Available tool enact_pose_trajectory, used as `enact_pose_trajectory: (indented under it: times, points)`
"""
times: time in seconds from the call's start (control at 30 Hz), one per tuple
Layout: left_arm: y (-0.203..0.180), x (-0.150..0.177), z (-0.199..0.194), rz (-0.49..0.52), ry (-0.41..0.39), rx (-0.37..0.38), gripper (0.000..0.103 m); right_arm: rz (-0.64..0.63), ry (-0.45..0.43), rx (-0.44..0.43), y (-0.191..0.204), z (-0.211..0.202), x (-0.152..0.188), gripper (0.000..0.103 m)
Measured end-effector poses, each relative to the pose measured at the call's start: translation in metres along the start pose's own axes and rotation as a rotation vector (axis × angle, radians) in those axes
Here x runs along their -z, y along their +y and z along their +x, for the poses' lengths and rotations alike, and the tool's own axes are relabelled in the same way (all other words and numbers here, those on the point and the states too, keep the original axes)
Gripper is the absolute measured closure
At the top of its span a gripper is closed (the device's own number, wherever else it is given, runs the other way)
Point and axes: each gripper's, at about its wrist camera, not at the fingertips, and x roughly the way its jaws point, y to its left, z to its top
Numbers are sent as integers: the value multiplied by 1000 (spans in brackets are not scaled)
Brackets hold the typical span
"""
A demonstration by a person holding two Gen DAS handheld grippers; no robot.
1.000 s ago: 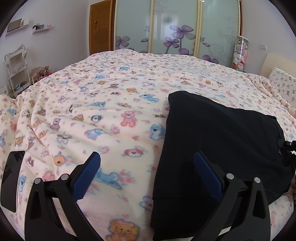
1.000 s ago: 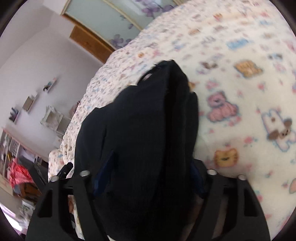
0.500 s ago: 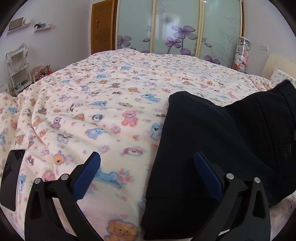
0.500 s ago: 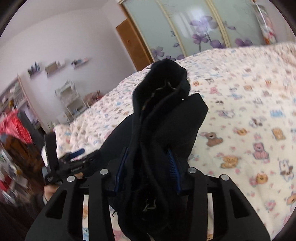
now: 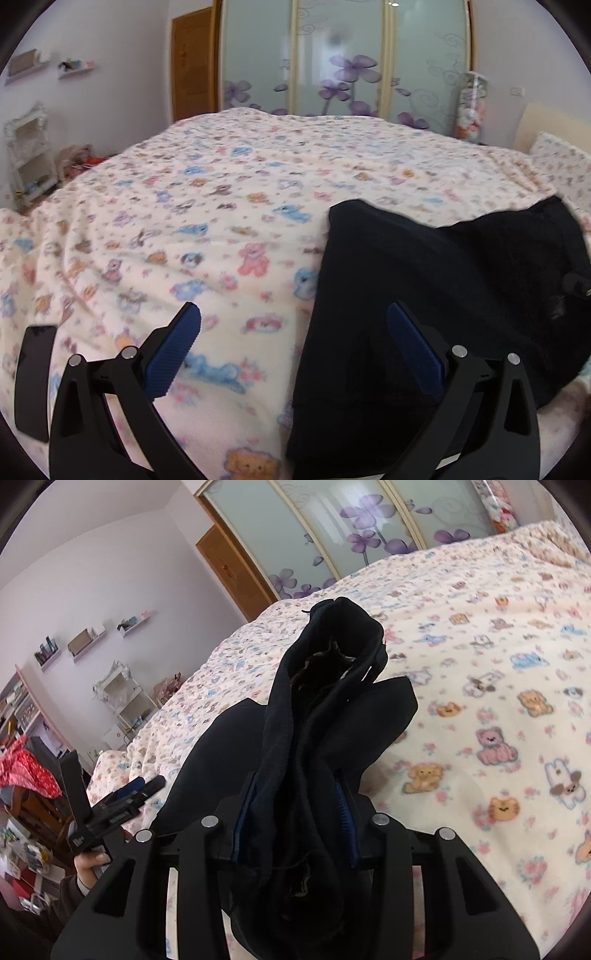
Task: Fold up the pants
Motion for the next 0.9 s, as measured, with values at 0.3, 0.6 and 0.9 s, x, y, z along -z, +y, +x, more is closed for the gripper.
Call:
enact_pose_trajectory:
  times: [0.3, 0.6, 0.9]
  points:
    - [21, -53, 41, -139, 239, 407, 2, 74, 5, -22, -20, 2, 4, 62]
    - [3, -57, 96, -197, 494, 473, 2, 87, 8, -28, -22, 1, 5, 62]
    - [-4, -45, 119, -310, 569, 574, 5, 99, 10, -30, -25, -1, 7, 62]
